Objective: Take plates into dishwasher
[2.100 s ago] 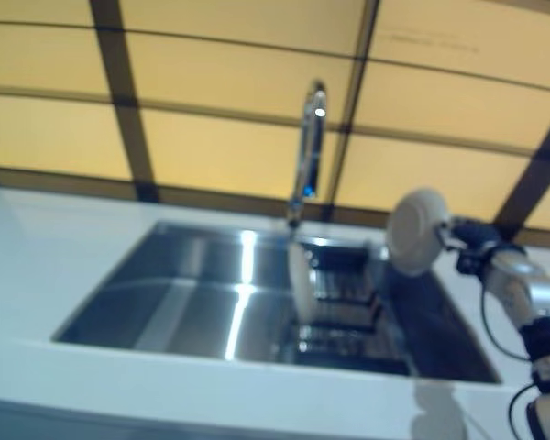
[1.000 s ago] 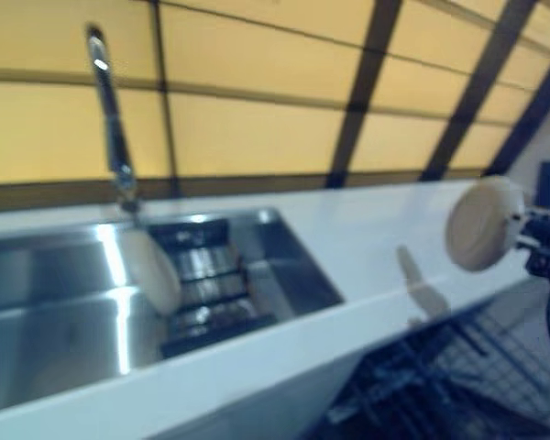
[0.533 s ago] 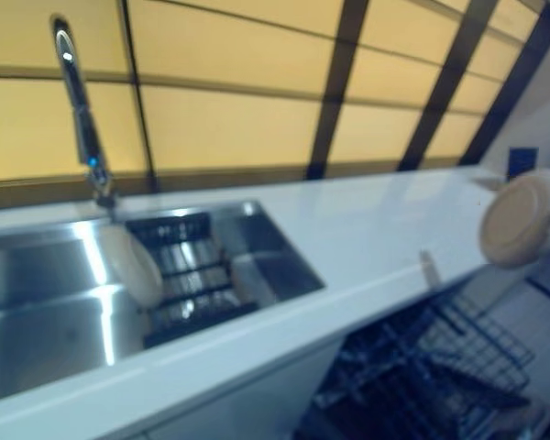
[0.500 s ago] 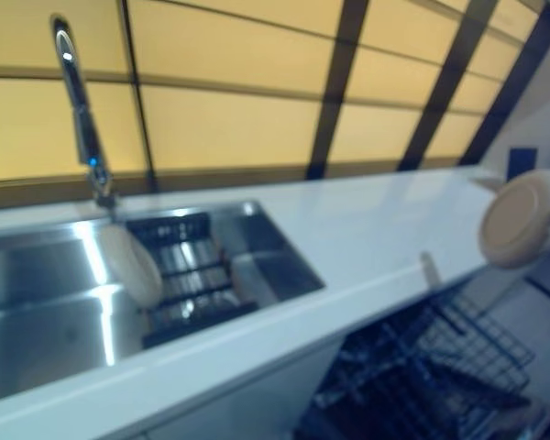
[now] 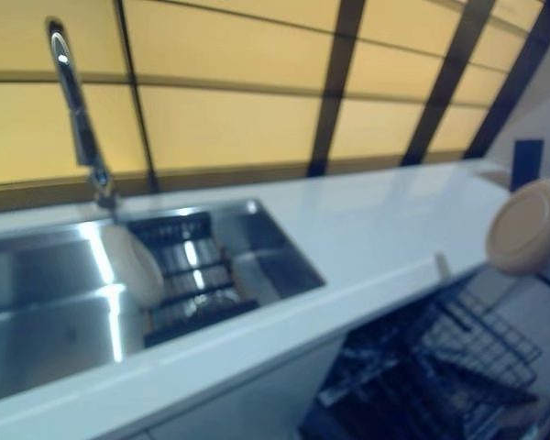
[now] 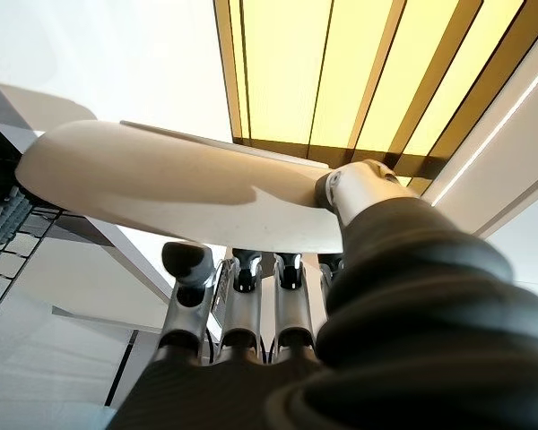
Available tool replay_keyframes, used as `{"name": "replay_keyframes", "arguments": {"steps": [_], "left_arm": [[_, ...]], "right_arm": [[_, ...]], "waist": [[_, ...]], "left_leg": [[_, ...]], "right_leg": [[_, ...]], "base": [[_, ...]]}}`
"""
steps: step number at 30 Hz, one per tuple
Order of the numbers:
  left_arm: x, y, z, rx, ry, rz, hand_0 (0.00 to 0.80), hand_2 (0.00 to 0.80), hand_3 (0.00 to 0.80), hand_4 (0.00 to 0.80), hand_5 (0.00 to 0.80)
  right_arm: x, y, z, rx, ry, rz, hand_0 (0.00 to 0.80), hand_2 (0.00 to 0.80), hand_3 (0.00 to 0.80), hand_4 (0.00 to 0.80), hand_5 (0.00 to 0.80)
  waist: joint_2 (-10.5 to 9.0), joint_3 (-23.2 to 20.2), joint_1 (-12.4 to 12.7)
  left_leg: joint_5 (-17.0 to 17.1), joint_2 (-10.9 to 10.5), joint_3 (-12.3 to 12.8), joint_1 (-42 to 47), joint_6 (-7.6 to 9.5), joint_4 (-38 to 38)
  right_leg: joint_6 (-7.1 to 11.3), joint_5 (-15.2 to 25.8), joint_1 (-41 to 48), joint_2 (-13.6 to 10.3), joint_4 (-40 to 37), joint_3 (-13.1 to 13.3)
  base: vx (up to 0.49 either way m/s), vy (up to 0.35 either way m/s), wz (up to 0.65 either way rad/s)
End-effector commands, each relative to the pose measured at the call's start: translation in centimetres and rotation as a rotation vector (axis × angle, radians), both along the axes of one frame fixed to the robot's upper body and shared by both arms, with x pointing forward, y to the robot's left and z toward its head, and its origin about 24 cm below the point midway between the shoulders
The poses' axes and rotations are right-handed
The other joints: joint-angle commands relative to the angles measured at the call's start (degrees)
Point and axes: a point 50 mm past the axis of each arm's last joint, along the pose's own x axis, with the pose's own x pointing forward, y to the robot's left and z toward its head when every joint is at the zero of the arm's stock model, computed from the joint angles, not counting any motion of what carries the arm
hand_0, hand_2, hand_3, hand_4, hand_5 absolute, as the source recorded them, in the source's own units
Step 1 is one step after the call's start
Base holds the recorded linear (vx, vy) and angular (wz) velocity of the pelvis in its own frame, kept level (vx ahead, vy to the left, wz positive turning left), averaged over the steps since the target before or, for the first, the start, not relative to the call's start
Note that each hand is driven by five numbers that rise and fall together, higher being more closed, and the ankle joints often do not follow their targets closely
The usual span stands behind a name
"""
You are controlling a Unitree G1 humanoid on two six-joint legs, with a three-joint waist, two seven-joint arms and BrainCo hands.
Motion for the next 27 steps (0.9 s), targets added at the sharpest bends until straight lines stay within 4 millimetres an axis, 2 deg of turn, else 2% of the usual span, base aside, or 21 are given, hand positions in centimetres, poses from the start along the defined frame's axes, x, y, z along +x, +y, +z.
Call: {"name": "replay_keyframes", "arguments": {"steps": [1, 4, 5, 6, 8, 9, 11, 12, 13, 14, 15, 16, 18, 22, 27], "left_arm": [[0.5, 0.6, 0.4, 0.027, -0.005, -0.008, 0.000, 0.000, 0.000, 0.000, 0.000], [-0.2, 0.4, 0.1, 0.010, -0.004, 0.028, 0.000, 0.000, 0.000, 0.000, 0.000], [-0.2, 0.4, 0.0, 0.009, -0.003, 0.034, 0.000, 0.000, 0.000, 0.000, 0.000], [-0.5, 0.3, -0.1, 0.003, 0.004, 0.041, 0.000, 0.000, 0.000, 0.000, 0.000], [-0.9, 0.2, -0.2, -0.009, 0.004, 0.058, 0.000, 0.000, 0.000, 0.000, 0.000], [-0.9, 0.2, -0.2, -0.021, 0.003, 0.069, 0.000, 0.000, 0.000, 0.000, 0.000], [-0.8, -0.1, -0.3, -0.041, 0.007, 0.075, 0.000, 0.000, 0.000, 0.000, 0.000], [-0.8, -0.1, -0.3, -0.042, 0.008, 0.075, 0.000, 0.000, 0.000, 0.000, 0.000], [-0.9, -0.3, -0.4, -0.048, 0.011, 0.077, 0.000, 0.000, 0.000, 0.000, 0.000], [-1.1, -0.6, -0.6, -0.056, 0.015, 0.090, 0.000, 0.000, 0.000, 0.000, 0.000], [-1.2, -0.6, -0.6, -0.058, 0.018, 0.097, 0.000, 0.000, 0.000, 0.000, 0.000], [-1.2, -0.6, -0.6, -0.059, 0.019, 0.097, 0.000, 0.000, 0.000, 0.000, 0.000], [-0.9, -0.8, -0.6, -0.054, 0.026, 0.078, 0.000, 0.000, 0.000, 0.000, 0.000], [-0.6, -0.5, -0.5, -0.036, 0.026, 0.062, 0.000, 0.000, 0.000, 0.000, 0.000], [-1.3, -0.1, -0.4, -0.029, 0.029, 0.067, 0.000, 0.000, 0.000, 0.000, 0.000]], "right_arm": [[-1.4, -0.5, 3.5, -0.122, -0.058, -0.025, 0.800, 0.800, 0.800, 0.800, 0.800], [-1.5, -0.8, 3.2, -0.142, -0.007, -0.010, 0.800, 0.800, 0.800, 0.800, 0.800], [-1.5, -0.8, 3.2, -0.145, -0.003, -0.007, 0.800, 0.800, 0.800, 0.800, 0.800], [-1.4, -0.9, 3.2, -0.159, 0.012, -0.002, 0.800, 0.800, 0.800, 0.800, 0.800], [-1.2, -0.8, 3.5, -0.196, 0.030, 0.013, 0.800, 0.800, 0.800, 0.800, 0.800], [-1.1, -0.6, 3.7, -0.223, 0.042, 0.017, 0.800, 0.800, 0.800, 0.800, 0.800], [-1.1, -0.5, 4.0, -0.243, 0.056, 0.022, 0.800, 0.800, 0.800, 0.800, 0.800], [-1.1, -0.5, 4.0, -0.243, 0.057, 0.023, 0.800, 0.800, 0.800, 0.800, 0.800], [-1.2, -0.6, 4.0, -0.243, 0.060, 0.030, 0.800, 0.800, 0.800, 0.800, 0.800], [-1.2, -0.6, 4.0, -0.236, 0.063, 0.044, 0.800, 0.800, 0.800, 0.800, 0.800], [-1.2, -0.7, 3.9, -0.228, 0.062, 0.049, 0.800, 0.800, 0.800, 0.800, 0.800], [-1.3, -0.7, 3.9, -0.225, 0.062, 0.050, 0.800, 0.800, 0.800, 0.800, 0.800], [-1.5, -1.0, 2.9, -0.208, 0.061, 0.026, 0.800, 0.800, 0.800, 0.800, 0.800], [-2.2, -1.6, 1.8, -0.205, 0.071, 0.005, 0.800, 0.800, 0.800, 0.800, 0.800], [-2.3, -1.9, 1.6, -0.239, 0.119, 0.038, 0.800, 0.800, 0.800, 0.800, 0.800]], "waist": [[0.55, -2.2, 1.3], [0.96, -1.5, 1.9], [0.95, -1.4, 1.9], [0.90, -1.1, 2.2], [0.73, -0.1, 3.0], [0.44, 0.2, 3.0], [-0.70, 0.3, 2.1], [-0.72, 0.3, 2.0], [-1.39, 0.1, 1.6], [-1.43, -0.7, 1.1], [-0.61, -1.3, 0.5], [-0.32, -1.6, 0.3], [1.11, -2.1, -0.6], [1.51, -2.5, -0.5], [1.87, -3.0, -0.5]], "left_leg": [[0.1, 1.2, 1.7, 0.5, -1.54, -5.3], [3.7, 3.5, 1.8, -2.6, -4.30, -6.5], [3.9, 3.7, 1.7, -2.9, -4.51, -6.6], [4.4, 4.0, 1.1, -3.9, -5.01, -6.6], [4.4, 3.7, -2.0, -3.3, -5.11, -4.5], [2.7, 3.3, -3.1, -3.3, -4.74, -0.1], [-2.6, 2.4, -3.3, -2.7, -3.37, 9.7], [-3.3, 2.4, -3.4, -2.9, -3.27, 10.8], [-6.3, 1.5, -4.7, -2.1, -2.43, 14.7], [-9.7, -0.6, -7.5, 2.1, -1.64, 13.5], [-9.1, -0.6, -8.4, 5.8, -2.02, 8.0], [-8.3, -0.4, -8.6, 6.7, -2.22, 5.8], [-5.3, -0.6, -8.6, 9.9, -2.91, -3.0], [-4.2, -2.1, -10.0, 9.9, -2.64, -6.4], [-4.8, -2.8, -9.5, 10.1, -1.49, -6.6]], "right_leg": [[0.24, -6.1, 0.9, 3.8, 8.2, 2.1], [-0.98, -5.9, 2.0, 5.6, 6.8, 2.3], [-1.02, -5.7, 2.1, 5.7, 6.5, 2.3], [-1.07, -5.0, 2.5, 5.9, 5.7, 2.6], [-1.53, -3.7, 2.4, 5.7, 4.6, 3.4], [-1.78, -2.9, 1.8, 5.0, 4.4, 3.2], [-2.13, -1.4, 0.6, 3.1, 4.1, 2.4], [-2.15, -1.3, 0.5, 3.0, 4.0, 2.3], [-2.01, -0.4, -0.1, 1.9, 3.7, 2.3], [-1.08, 0.6, -1.6, 1.2, 3.8, 3.0], [-0.58, 0.8, -2.2, 1.7, 3.8, 3.3], [-0.50, 1.0, -2.5, 1.9, 3.7, 3.4], [0.65, 2.0, -3.2, 2.2, 3.1, 2.5], [1.16, 3.2, -3.8, 2.6, 1.7, 2.9], [1.54, 3.7, -4.3, 2.4, 1.3, 3.7]], "base": [[-0.129, -0.118, 0.00], [-0.105, -0.119, -0.01], [-0.122, -0.136, -0.02], [-0.119, -0.096, -0.02], [-0.160, -0.072, -0.07], [-0.171, -0.019, -0.11], [-0.133, -0.003, -0.06], [-0.070, 0.028, -0.02], [-0.037, 0.108, 0.00], [-0.020, 0.160, -0.04], [0.003, 0.152, -0.08], [0.008, 0.103, -0.28], [-0.014, 0.085, -0.16], [-0.047, 0.049, 0.21], [-0.020, 0.060, 0.01]]}}
